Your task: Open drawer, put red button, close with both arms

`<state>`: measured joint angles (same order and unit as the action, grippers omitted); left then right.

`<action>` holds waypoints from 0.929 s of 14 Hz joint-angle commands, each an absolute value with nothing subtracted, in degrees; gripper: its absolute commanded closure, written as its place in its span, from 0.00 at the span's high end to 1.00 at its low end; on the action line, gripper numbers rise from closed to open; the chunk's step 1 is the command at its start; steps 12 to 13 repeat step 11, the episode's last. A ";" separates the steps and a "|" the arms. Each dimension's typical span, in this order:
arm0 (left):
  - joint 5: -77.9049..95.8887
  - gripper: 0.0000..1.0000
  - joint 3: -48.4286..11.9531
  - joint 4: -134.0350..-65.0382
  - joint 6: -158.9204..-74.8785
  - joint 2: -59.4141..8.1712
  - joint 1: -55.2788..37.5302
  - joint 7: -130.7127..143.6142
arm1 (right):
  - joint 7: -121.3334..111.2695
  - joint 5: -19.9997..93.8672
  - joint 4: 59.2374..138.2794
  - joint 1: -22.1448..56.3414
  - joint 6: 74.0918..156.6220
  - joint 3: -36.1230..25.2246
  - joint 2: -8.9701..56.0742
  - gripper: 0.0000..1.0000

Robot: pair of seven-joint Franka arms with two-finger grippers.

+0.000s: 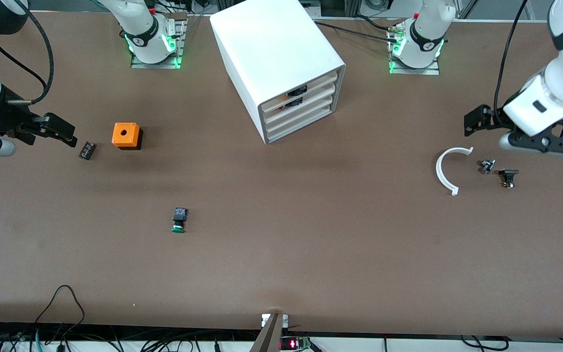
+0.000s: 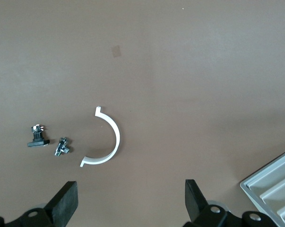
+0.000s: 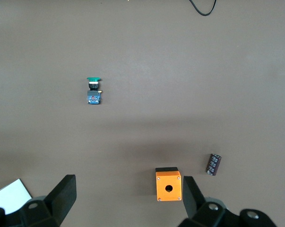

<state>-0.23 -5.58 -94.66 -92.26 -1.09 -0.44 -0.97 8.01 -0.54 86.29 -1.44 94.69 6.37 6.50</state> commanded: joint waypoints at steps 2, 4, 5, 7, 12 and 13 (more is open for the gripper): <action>-0.70 1.00 -3.60 -98.61 -92.47 2.81 -0.97 2.10 | 8.96 -0.79 84.99 -1.58 93.43 6.42 7.12 1.00; -1.23 1.00 -4.48 -97.13 -88.61 2.55 -0.97 2.02 | 8.62 -0.79 84.99 -1.58 93.43 6.42 7.12 1.00; -1.32 1.00 -4.83 -96.60 -87.98 2.55 -1.05 2.02 | 8.61 -0.79 85.08 -1.50 93.43 6.42 7.12 1.00; -1.23 1.00 -5.45 -96.42 -87.45 2.55 -0.97 2.11 | 8.61 -0.79 85.08 -1.58 93.43 6.42 7.21 1.00; -0.88 1.00 -5.45 -96.33 -87.80 2.46 -0.88 2.02 | 8.61 -0.79 84.99 -1.58 93.43 6.42 7.38 1.00; -0.88 1.00 -5.45 -96.33 -87.80 2.46 -0.88 2.02 | 8.61 -0.79 84.99 -1.58 93.43 6.42 7.38 1.00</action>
